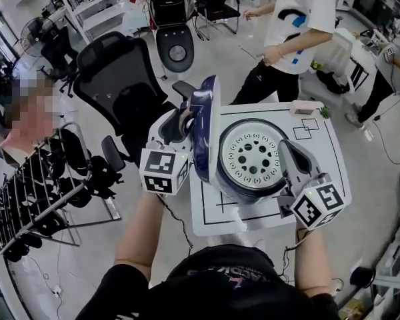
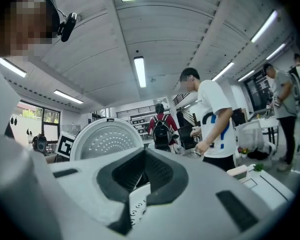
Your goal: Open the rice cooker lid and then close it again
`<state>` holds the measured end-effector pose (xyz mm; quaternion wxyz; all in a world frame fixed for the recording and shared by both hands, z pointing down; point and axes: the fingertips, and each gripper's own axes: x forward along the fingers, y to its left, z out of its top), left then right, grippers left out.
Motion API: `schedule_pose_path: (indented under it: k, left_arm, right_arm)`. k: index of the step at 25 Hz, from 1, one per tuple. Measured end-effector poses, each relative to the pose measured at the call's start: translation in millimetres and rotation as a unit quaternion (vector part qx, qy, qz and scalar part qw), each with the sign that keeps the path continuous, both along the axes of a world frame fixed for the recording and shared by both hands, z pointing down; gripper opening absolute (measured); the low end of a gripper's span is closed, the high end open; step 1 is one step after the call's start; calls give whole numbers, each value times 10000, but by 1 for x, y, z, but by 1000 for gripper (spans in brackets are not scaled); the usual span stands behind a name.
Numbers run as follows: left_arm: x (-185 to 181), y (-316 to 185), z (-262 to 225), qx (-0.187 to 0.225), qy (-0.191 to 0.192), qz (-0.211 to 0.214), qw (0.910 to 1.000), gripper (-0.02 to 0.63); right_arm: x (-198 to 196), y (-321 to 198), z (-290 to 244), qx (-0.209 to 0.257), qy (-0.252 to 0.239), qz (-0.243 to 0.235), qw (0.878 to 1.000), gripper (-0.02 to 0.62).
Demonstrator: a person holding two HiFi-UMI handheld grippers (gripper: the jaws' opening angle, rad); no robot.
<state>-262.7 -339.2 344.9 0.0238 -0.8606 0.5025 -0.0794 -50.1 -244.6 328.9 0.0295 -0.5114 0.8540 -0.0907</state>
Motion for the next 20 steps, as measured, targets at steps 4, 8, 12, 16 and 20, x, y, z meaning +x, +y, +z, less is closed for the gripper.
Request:
schedule_pose_path:
  k: [4,8,12,16,20]
  left_arm:
    - [0,-1,0,66,-207,102,9997,124]
    - [1,-2,-3,146,-330,108,9993,115]
    - [2,-1,-7,159,-478,134,9986,115]
    - [11,0,-8,199,-649,164,9976,115]
    - [17,-1,-10,268,-858,197,9958,117]
  right_arm:
    - [-9,-2,-1,-1,20,0,10000,2]
    - [-16,-3,-1,-13,32,-11,10000,2]
    - [-23,-2,-6,22,19,11,10000,2]
    - [-21,0,-7,66,-3,49,10000,2]
    - [-22,3,-12,137,6,91,9999,2]
